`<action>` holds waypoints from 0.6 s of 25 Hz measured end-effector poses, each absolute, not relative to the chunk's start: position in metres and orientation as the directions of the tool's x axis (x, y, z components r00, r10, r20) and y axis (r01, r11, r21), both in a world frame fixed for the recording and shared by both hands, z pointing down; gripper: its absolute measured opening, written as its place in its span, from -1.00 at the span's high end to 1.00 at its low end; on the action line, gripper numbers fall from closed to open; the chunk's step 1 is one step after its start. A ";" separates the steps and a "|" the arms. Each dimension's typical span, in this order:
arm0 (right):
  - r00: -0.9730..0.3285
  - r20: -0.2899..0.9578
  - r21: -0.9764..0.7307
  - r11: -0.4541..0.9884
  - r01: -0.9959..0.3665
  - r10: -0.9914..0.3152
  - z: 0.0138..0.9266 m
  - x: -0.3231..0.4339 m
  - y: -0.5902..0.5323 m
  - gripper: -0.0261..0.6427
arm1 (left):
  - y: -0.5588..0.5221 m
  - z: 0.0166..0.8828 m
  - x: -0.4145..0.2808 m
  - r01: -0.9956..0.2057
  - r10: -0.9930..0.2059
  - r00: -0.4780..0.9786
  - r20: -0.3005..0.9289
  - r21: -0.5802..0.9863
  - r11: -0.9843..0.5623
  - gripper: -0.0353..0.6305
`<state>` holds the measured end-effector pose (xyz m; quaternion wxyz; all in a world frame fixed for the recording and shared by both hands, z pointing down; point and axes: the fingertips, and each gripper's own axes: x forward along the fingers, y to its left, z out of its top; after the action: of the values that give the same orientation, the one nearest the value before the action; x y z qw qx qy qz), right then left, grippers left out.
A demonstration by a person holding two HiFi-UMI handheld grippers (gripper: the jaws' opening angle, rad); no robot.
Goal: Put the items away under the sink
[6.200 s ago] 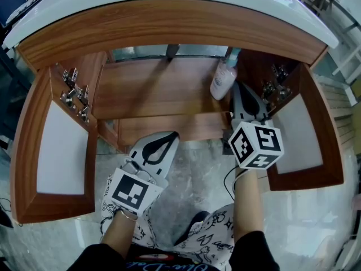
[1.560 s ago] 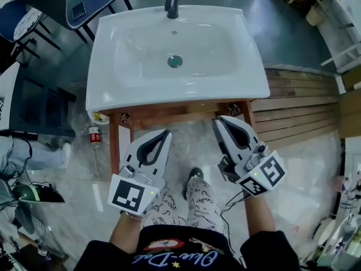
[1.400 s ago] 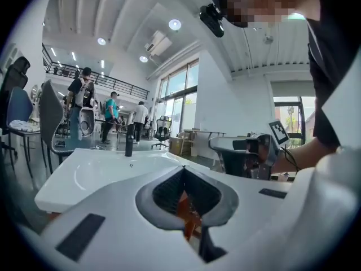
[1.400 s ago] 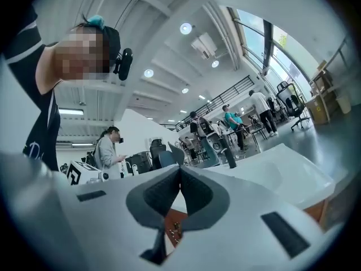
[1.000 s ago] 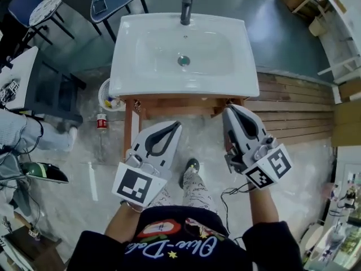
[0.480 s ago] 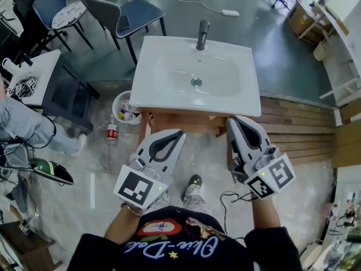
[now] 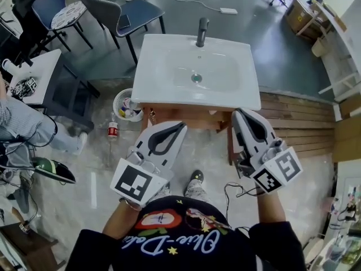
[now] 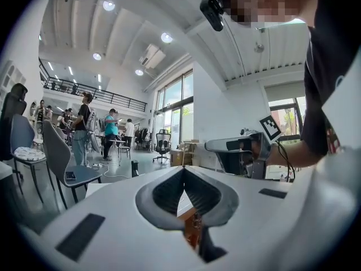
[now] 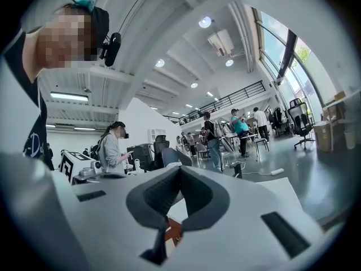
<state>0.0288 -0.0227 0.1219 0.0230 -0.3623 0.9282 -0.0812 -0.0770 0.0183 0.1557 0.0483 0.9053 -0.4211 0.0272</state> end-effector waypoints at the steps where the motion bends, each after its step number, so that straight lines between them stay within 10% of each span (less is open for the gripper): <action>1: -0.741 0.019 -0.153 0.731 -0.665 -0.671 0.120 0.028 -0.020 0.90 | 0.020 0.155 -0.078 -0.766 -0.761 0.642 0.093 0.062 -0.640 0.87; 15: -0.757 0.096 -0.136 0.745 -0.653 -0.646 0.139 0.030 0.018 0.90 | 0.050 0.161 -0.060 -0.748 -0.738 0.662 0.128 0.061 -0.661 0.87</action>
<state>0.0296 0.0178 0.1386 -0.0216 -0.3480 0.9338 -0.0808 -0.0600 0.0501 0.1612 0.0541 0.9101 -0.4082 0.0463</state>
